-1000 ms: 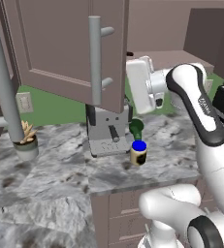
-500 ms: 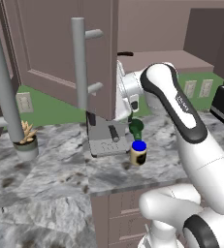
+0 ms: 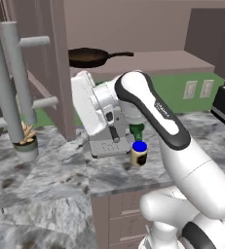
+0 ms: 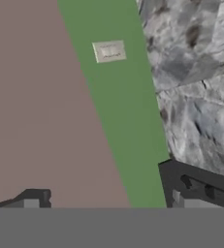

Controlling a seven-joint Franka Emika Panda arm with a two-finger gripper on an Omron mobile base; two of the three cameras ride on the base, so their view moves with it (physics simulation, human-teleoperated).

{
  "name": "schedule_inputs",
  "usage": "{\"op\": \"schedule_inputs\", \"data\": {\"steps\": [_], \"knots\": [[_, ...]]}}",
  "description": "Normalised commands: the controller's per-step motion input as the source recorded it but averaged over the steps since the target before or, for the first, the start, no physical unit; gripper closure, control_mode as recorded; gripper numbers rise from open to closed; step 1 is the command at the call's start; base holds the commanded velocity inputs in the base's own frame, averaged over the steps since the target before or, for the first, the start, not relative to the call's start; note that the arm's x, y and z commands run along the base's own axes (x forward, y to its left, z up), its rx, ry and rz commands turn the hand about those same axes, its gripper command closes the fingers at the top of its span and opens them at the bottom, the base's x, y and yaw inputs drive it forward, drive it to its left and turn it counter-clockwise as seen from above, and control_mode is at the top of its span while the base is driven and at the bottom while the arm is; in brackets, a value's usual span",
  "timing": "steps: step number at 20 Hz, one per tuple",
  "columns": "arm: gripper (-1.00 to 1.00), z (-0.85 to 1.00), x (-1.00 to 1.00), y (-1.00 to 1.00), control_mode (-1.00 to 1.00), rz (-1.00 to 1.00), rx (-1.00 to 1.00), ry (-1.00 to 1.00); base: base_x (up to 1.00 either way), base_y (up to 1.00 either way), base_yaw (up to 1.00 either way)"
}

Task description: Pick the pan from the cabinet and place it on the stove. Then turn on the stove burner for the pan.

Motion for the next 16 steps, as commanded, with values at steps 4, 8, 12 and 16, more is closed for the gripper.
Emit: {"op": "schedule_inputs", "data": {"steps": [4, 8, 12, 16], "knots": [[-1.00, -0.27, -0.25, 0.71, -1.00, 0.11, 0.00, 0.12, 0.00, 0.00, 0.00], [-1.00, -0.15, -0.42, 0.36, -1.00, 0.10, 0.00, 0.02, 0.00, 0.00, 0.00], [-1.00, -0.07, -0.31, 0.31, -1.00, 0.05, 0.00, 0.00, 0.00, 0.00, 0.00], [-1.00, 0.00, -0.10, -0.17, -1.00, 0.00, 0.01, -0.11, 0.00, 0.00, 0.00]]}}
